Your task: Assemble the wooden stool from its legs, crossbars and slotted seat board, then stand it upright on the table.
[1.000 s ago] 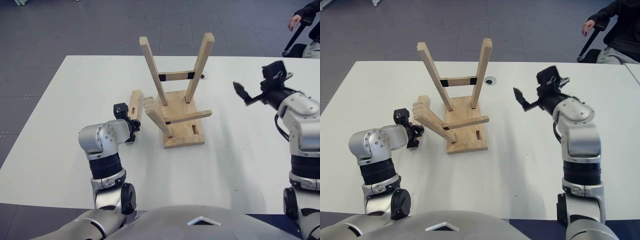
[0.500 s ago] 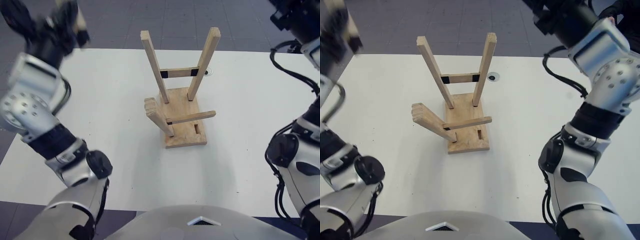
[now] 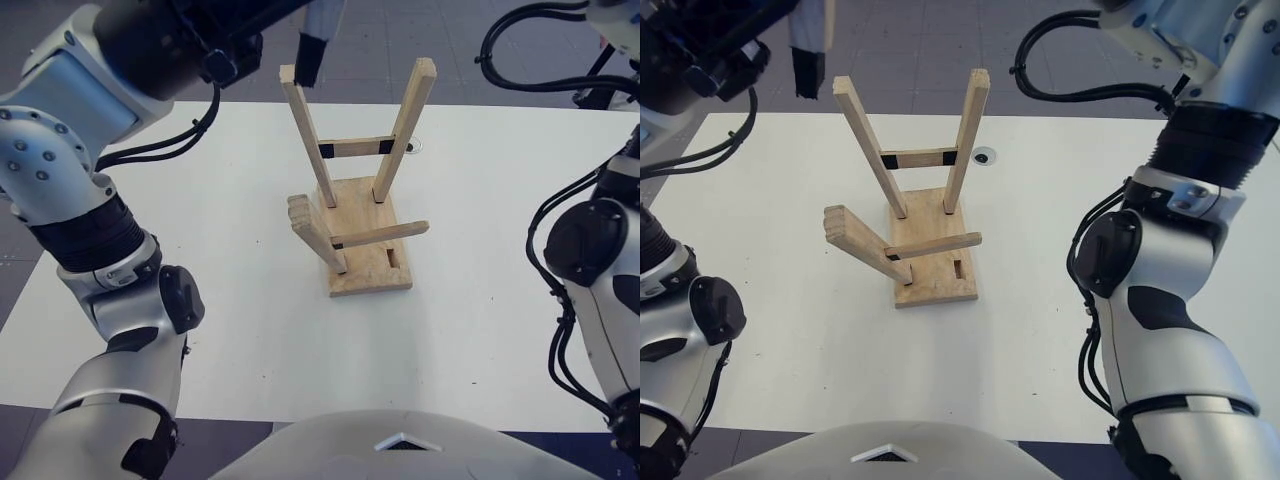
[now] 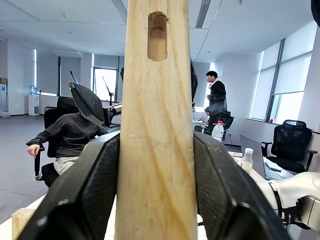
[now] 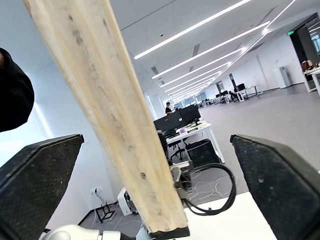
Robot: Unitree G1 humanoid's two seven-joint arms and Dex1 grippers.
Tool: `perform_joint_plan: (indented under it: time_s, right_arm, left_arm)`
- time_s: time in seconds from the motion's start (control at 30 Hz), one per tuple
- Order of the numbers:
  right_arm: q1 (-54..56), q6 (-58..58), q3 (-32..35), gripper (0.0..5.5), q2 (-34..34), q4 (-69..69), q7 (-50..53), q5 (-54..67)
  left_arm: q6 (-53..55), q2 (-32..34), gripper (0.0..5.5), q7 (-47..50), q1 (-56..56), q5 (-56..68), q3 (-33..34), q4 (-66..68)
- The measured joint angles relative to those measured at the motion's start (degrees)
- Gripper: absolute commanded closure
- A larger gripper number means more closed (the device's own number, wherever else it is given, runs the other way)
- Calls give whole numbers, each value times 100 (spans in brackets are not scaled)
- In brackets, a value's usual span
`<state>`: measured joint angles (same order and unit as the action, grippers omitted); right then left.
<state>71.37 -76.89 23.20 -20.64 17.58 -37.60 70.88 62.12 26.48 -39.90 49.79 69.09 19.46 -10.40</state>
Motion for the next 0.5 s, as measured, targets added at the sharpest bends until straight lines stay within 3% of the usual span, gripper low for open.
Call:
perform_joint_plan:
  time_s: [0.37,0.5]
  right_arm:
    - [-73,-233,-579,0,200,-583,2,243]
    - [-123,-229,-658,73,201,-590,-9,236]
  left_arm:
    - [-38,8,344,-92,-58,128,-414,-56]
    - [-38,8,344,-80,-58,207,-528,-124]
